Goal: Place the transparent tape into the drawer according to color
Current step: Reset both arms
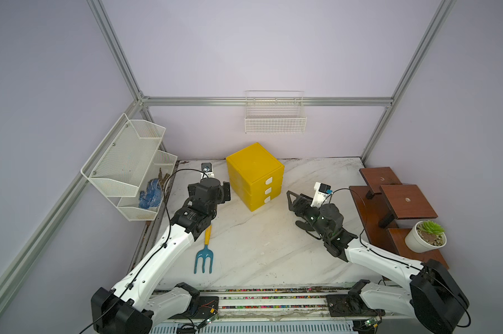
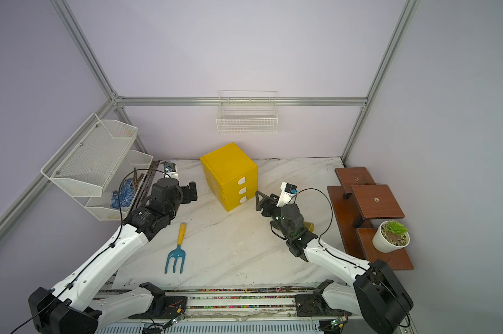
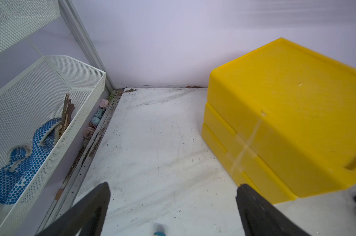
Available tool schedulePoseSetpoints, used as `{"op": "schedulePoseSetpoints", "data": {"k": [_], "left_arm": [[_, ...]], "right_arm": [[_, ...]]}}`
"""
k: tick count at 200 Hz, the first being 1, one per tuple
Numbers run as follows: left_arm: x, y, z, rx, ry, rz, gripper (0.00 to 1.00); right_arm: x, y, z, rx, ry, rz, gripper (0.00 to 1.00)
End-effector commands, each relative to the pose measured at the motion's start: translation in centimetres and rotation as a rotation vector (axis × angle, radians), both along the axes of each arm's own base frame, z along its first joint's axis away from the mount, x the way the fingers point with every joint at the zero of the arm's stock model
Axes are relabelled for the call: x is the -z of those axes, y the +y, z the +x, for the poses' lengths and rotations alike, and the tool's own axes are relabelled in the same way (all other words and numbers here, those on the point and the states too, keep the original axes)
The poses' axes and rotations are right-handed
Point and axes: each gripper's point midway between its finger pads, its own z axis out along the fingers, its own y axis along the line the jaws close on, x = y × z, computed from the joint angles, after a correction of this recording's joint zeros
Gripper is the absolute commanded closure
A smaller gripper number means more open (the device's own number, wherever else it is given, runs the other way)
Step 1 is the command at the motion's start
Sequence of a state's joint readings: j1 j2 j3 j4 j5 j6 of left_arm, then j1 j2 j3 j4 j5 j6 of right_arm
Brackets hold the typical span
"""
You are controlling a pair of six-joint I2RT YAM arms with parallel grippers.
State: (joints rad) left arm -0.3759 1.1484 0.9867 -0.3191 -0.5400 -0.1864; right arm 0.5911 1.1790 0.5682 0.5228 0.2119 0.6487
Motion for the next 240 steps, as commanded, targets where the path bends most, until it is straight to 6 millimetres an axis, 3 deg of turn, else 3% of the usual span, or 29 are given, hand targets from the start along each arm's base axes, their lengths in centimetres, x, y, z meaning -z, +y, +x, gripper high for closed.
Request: {"op": "schedulePoseSetpoints", "data": {"k": [1,44,89,120,128,160,195,209,223,240], "left_arm": [[0.2,1.8,1.5,-0.013,-0.058,0.070,0.00],[5.7,5.5,2.1,-0.048,-0.033,0.102,0.00],[10.7,8.1,2.6,-0.120,-0.057,0.134,0.00],[11.4,8.3,3.7,-0.133,-0.111,0.093,0.00],[12.9,8.3,4.1,-0.132,-0.079,0.105,0.00],[14.7,8.7,4.4,-0.129,-0.086,0.097,0.00],[15.0,9.0,4.0,-0.111,-0.119,0.054,0.00],[15.5,8.8,2.9,-0.084,-0.150,0.026,0.00],[14.6,7.9,1.9,-0.030,-0.280,0.064,0.00],[15.9,8.4,2.7,-0.076,-0.164,0.060,0.00]], "right_arm": [[0.2,-2.2,0.0,0.096,0.004,-0.053,0.01],[-1.2,-3.8,-0.4,0.148,-0.032,-0.069,0.01],[-1.5,-4.8,-0.8,0.168,-0.048,-0.066,0.01],[-1.3,-5.2,-0.6,0.171,-0.045,-0.063,0.01],[-1.2,-5.2,-0.6,0.169,-0.043,-0.065,0.01],[-0.6,-5.3,-0.3,0.166,-0.030,-0.071,0.01],[-0.1,-5.0,0.4,0.163,-0.020,-0.062,0.01],[0.3,-5.2,0.6,0.186,-0.009,-0.053,0.01],[0.7,-5.7,0.6,0.212,-0.007,-0.044,0.01],[0.7,-5.8,0.5,0.214,-0.037,-0.050,0.01]]}}
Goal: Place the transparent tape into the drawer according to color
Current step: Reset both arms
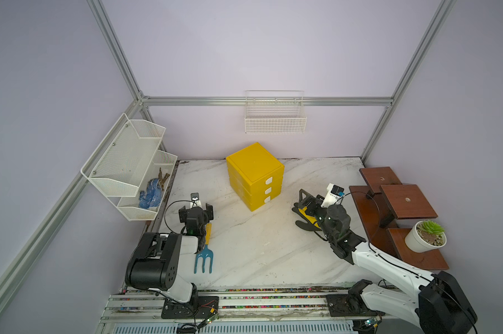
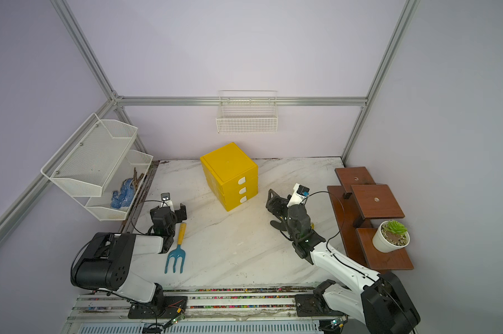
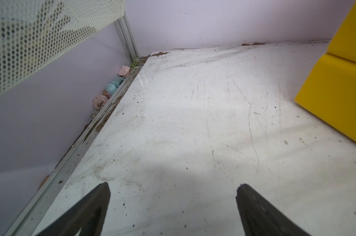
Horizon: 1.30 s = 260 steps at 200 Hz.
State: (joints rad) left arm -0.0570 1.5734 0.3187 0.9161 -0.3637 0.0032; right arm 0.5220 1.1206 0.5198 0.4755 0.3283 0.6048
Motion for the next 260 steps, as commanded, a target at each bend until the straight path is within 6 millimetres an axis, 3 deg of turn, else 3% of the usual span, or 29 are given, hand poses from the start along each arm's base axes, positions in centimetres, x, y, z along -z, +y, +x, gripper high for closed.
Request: {"op": "schedulePoseSetpoints", "data": {"k": [1,36,66,105,122,145,174,209,260], "left_arm": [[-2.8,-0.5,1.7,0.016,-0.083,-0.011,0.00],[-2.9,0.0,2.0,0.020,-0.100,-0.034,0.00],[-2.9,0.0,2.1,0.020,-0.098,-0.039,0.00],[-2.9,0.0,2.1,0.021,-0.097,-0.040,0.00],[-2.9,0.0,2.1,0.019,-0.098,-0.040,0.00],[-2.9,0.0,2.1,0.020,-0.098,-0.039,0.00],[-2.9,0.0,2.1,0.019,-0.096,-0.039,0.00],[-2.9,0.0,2.1,0.020,-0.096,-0.039,0.00],[-2.9,-0.1,2.1,0.020,-0.098,-0.040,0.00]], "right_arm": [[-0.5,-0.7,0.0,0.032,-0.053,0.017,0.01],[0.2,-1.5,0.7,0.094,0.030,-0.059,0.01],[1.4,-3.9,1.6,0.219,0.103,-0.152,0.00],[1.3,-5.0,3.0,0.204,0.051,-0.535,0.00],[1.4,-8.3,3.1,0.357,0.041,-0.641,0.00],[3.0,-10.7,2.3,0.407,-0.019,-0.767,0.00],[6.5,-12.4,2.1,0.389,0.031,-0.764,0.00],[6.0,-13.5,0.8,0.412,-0.121,-0.655,0.00],[8.9,-14.2,2.0,0.348,-0.100,-0.600,0.00]]}}
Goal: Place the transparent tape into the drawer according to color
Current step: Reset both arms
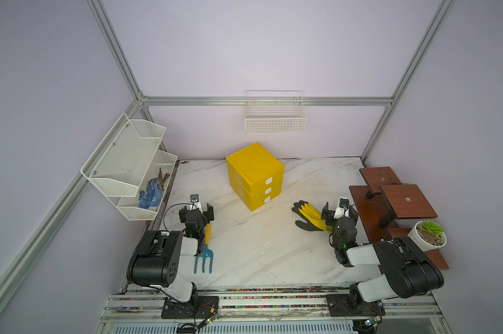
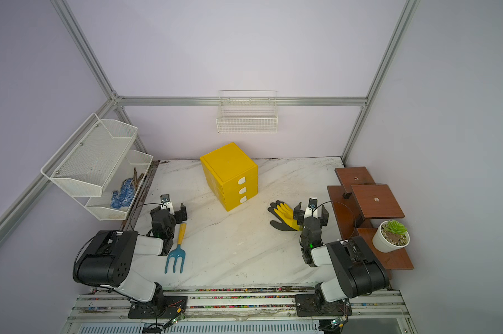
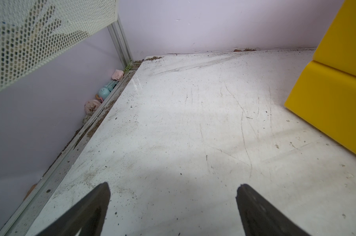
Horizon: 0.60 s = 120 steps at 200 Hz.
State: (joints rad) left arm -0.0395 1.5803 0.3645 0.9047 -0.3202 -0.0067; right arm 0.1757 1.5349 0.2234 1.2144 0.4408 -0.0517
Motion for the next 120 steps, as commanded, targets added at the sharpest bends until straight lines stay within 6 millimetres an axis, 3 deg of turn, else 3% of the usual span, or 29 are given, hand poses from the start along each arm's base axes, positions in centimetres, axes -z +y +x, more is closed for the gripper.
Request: {"op": "schedulePoseSetpoints", "data": {"k": [1,35,120], "left_arm": [[-1.8,0.1,0.8,-0.002,-0.068,-0.016,0.00],[-1.8,0.1,0.8,-0.003,-0.068,-0.015,0.00],[-1.9,0.1,0.8,-0.002,-0.069,-0.016,0.00]], "right_arm": [[-1.0,0.7,0.7,-0.058,-0.086,0.041,0.00],[-0.1,0.7,1.9,-0.069,-0.006,0.059,0.00],[-0.2,0.5,1.9,-0.064,-0.013,0.060,0.00]]}}
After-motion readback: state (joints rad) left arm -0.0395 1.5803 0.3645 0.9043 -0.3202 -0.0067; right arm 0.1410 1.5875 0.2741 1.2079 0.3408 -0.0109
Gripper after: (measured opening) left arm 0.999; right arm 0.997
